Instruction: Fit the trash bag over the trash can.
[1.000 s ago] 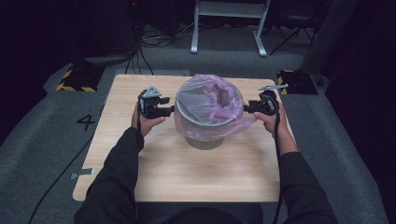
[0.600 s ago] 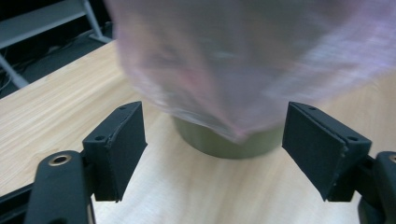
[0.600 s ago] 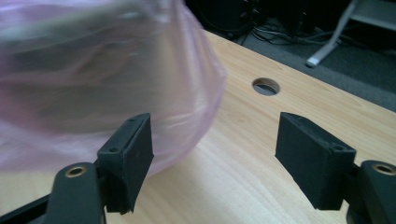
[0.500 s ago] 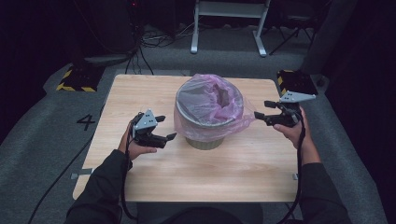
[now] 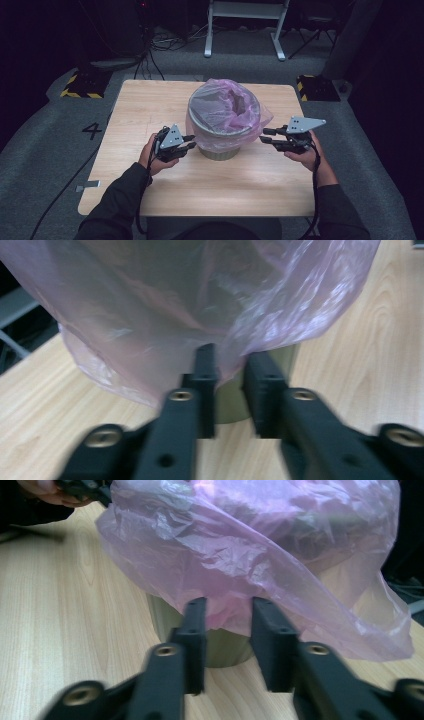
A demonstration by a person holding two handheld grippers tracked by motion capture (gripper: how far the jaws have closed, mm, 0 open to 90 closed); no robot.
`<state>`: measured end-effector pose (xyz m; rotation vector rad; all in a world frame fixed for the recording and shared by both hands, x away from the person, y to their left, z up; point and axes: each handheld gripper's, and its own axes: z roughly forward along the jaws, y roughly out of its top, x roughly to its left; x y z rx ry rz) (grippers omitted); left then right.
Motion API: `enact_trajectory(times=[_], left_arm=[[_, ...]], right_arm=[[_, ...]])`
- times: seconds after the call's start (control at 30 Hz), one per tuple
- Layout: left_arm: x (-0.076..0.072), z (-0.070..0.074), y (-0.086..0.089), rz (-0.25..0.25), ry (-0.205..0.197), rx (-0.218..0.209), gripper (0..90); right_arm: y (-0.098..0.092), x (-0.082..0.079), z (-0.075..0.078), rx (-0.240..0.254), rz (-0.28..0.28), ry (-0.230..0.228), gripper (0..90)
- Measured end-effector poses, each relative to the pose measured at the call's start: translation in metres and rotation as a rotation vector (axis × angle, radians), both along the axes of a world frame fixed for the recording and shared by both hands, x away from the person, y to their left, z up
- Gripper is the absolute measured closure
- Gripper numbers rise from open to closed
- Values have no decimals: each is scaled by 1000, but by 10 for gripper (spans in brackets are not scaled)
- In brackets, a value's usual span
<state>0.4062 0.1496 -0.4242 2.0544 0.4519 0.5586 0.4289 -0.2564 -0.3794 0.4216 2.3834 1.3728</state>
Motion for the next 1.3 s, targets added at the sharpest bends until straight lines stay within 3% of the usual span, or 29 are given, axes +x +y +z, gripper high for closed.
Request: enact_trajectory(times=[0.1, 0.2, 0.27, 0.37, 0.43, 0.57, 0.73, 0.77, 0.8, 0.87, 0.9, 0.93, 1.0, 1.1, 1.3], left_arm=[[2, -3, -1, -18, 1, 8, 899], [6, -8, -1, -20, 18, 36, 900], [8, -12, 0, -10, 24, 47, 900], [11, -14, 3, -1, 31, 50, 900], [12, -14, 4, 6, 35, 41, 900], [12, -12, 5, 21, 23, 10, 892], [9, -8, 6, 21, 16, -17, 886], [9, -7, 6, 20, 13, -17, 887], [9, -7, 6, 19, 15, -20, 890], [9, -7, 6, 19, 15, -19, 894], [9, -8, 6, 21, 18, -20, 898], [10, -8, 6, 20, 22, -16, 898], [11, -10, 7, 20, 28, -8, 899], [14, -14, 7, 26, 42, 12, 900], [21, -23, 6, 37, 77, 54, 899]], right_arm=[[0, -3, -4, 12, 38, -10, 877], [2, -5, -12, 5, 67, 2, 870], [3, -5, -15, 0, 54, 14, 793], [-2, -5, -14, 50, -6, 18, 475], [-4, -7, -8, 70, -49, -1, 324], [-4, -14, 13, 76, -87, -80, 227], [8, -15, 29, 51, -59, -109, 190], [12, -14, 28, 30, -48, -116, 206], [15, -14, 26, 11, -45, -111, 283], [21, -12, 18, -21, 8, -72, 487], [25, -11, 9, -65, 15, -57, 658], [25, -11, 9, -65, 15, -57, 658], [28, -11, -1, -97, 31, -50, 815], [29, -9, -11, -109, 50, -16, 895], [33, -5, -30, -153, 57, 39, 900]])
